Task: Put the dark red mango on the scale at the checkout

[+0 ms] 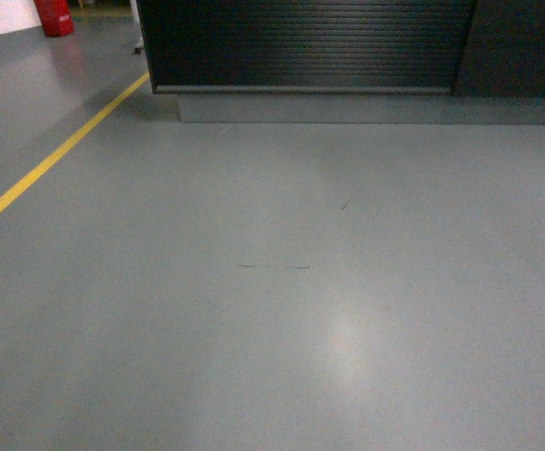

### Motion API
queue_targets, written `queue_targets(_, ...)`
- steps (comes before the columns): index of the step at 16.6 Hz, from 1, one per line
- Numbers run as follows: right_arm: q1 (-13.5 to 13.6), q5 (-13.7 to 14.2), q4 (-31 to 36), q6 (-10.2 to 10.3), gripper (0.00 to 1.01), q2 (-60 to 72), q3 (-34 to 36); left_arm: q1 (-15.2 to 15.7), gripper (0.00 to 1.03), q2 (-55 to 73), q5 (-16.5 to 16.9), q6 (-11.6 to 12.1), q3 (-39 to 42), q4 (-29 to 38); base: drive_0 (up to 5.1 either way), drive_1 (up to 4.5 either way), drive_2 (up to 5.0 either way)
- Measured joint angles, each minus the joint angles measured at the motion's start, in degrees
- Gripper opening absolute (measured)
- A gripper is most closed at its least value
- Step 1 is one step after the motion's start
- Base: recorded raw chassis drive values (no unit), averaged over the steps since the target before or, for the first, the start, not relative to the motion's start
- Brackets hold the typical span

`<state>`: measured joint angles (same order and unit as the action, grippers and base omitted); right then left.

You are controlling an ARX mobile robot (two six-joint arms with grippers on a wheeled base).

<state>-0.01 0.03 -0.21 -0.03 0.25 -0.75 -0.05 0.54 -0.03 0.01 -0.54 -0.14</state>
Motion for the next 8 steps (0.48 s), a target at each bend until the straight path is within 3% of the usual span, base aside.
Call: queue_targets(8, 0.0, 0.0, 0.0, 0.0, 0.98, 0.0, 0.0, 0.0, 0.98, 0.0, 0.0, 0.0, 0.0, 0.0, 0.0, 0.00, 0.0)
